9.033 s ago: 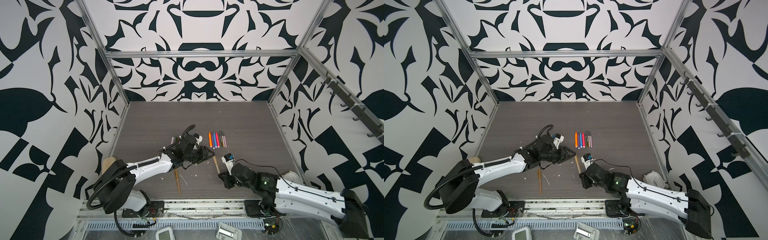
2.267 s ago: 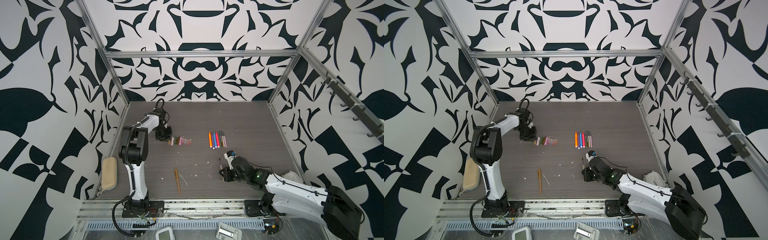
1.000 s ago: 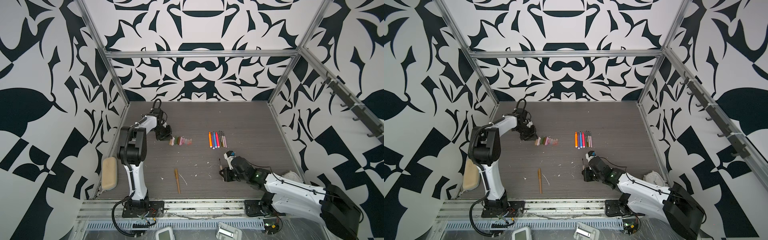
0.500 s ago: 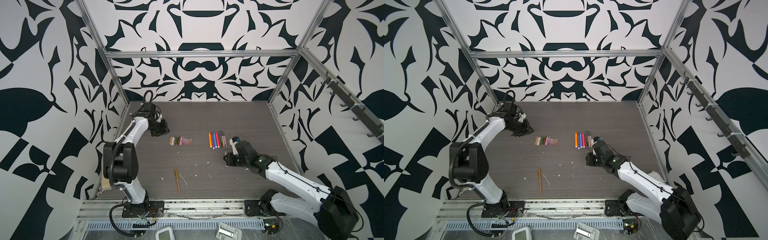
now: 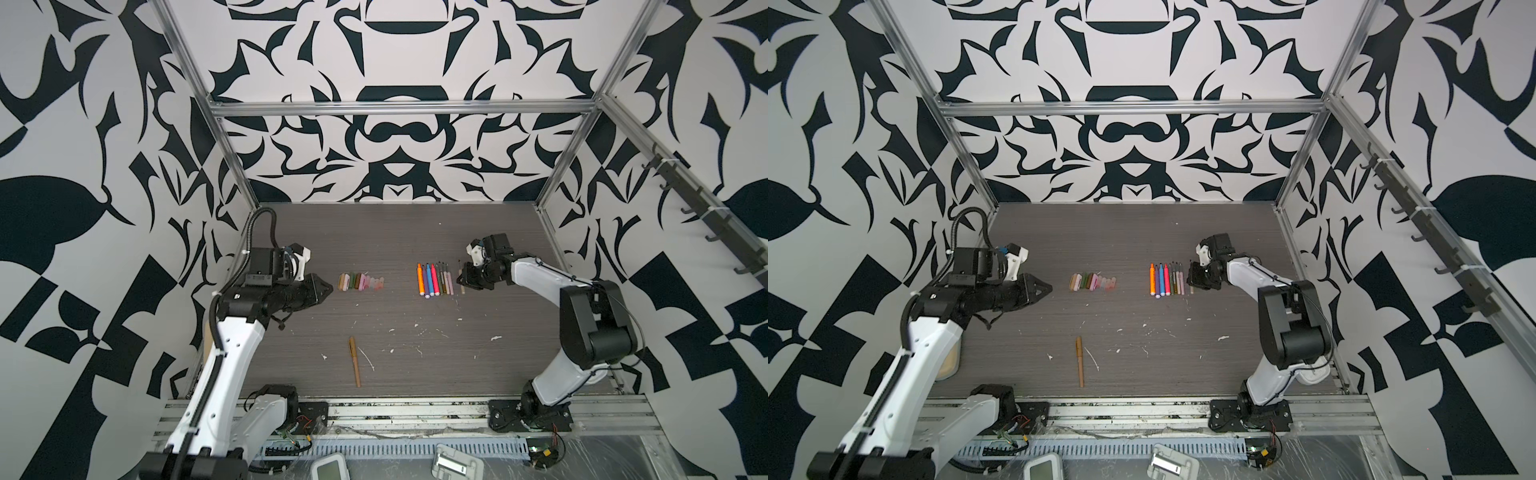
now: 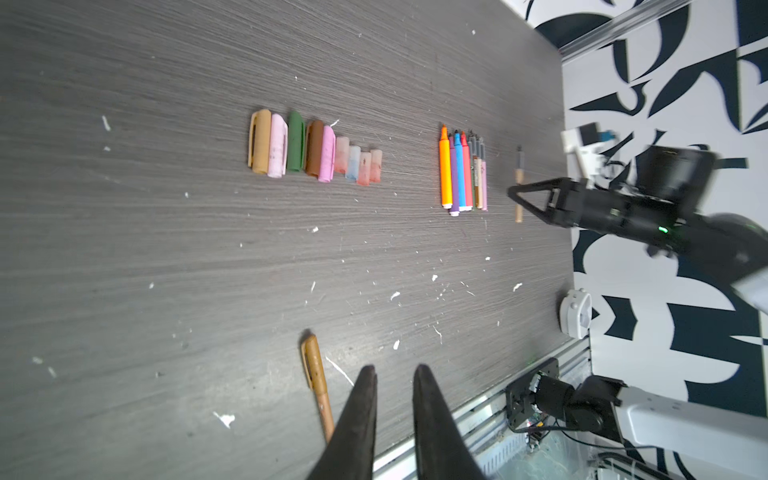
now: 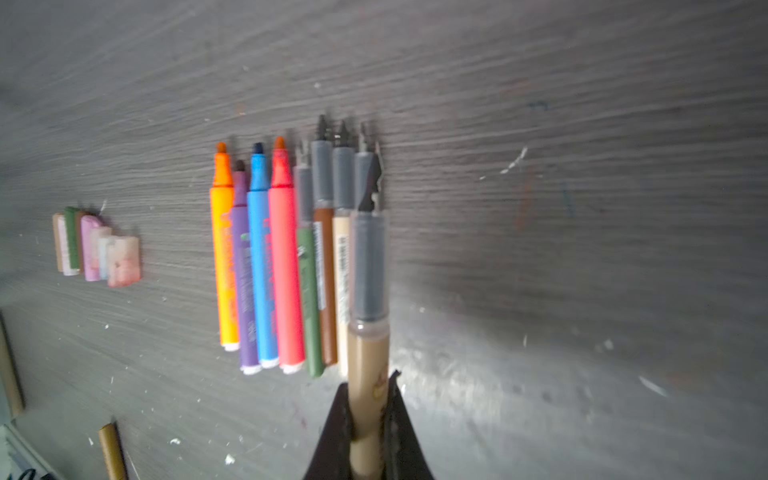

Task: Open the pen caps
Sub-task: 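Carry the uncapped tan pen to the pen row while the left arm withdraws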

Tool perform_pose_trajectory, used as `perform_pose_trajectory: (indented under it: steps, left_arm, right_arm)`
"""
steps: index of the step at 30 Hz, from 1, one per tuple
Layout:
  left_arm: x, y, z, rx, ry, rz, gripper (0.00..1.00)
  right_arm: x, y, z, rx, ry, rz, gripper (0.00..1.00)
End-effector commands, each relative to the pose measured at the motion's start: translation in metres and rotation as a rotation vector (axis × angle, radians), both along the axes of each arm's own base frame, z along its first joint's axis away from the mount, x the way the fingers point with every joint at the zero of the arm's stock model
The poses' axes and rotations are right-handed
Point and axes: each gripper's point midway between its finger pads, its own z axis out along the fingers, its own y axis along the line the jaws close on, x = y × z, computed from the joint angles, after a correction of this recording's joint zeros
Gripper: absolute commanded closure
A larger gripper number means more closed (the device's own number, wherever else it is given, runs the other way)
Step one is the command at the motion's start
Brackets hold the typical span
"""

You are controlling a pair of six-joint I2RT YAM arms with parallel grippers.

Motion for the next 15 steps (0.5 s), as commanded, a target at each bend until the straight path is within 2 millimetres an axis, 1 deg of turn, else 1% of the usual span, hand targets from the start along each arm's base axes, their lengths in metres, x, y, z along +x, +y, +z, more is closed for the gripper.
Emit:
perform_pose_trajectory:
  steps: [1,3,5,7,10,12,15]
  left_arm:
    - [-0.016,0.008,-0.007,0.018,0.012,0.043,0.82]
    - [-0.016,0.011,0.0,0.024,-0.04,0.066,0.82]
    - [-0.014,0.015,0.001,0.032,-0.062,0.092,0.81]
    - [-0.014,0.016,0.0,0.037,-0.059,0.095,0.82]
    - [-0.012,0.012,-0.006,0.028,-0.026,0.074,0.83]
    - [-0.011,0.011,-0.009,0.028,-0.009,0.07,0.84]
    - [-0.011,0.01,-0.009,0.023,-0.004,0.061,0.84]
  right_arm:
    - [0.024,0.003,0.012,0.103,-0.056,0.031,1.0]
    - [0.027,0.001,0.004,0.11,-0.036,0.032,1.0]
    - [0.027,0.0,-0.005,0.108,-0.012,0.038,1.0]
    - [0.026,-0.002,-0.012,0.095,0.011,0.045,1.0]
    - [0.023,-0.001,-0.018,0.099,0.029,0.054,1.0]
    - [0.021,-0.001,-0.022,0.098,0.038,0.056,0.97]
    - [0.02,-0.001,-0.025,0.097,0.047,0.06,0.9]
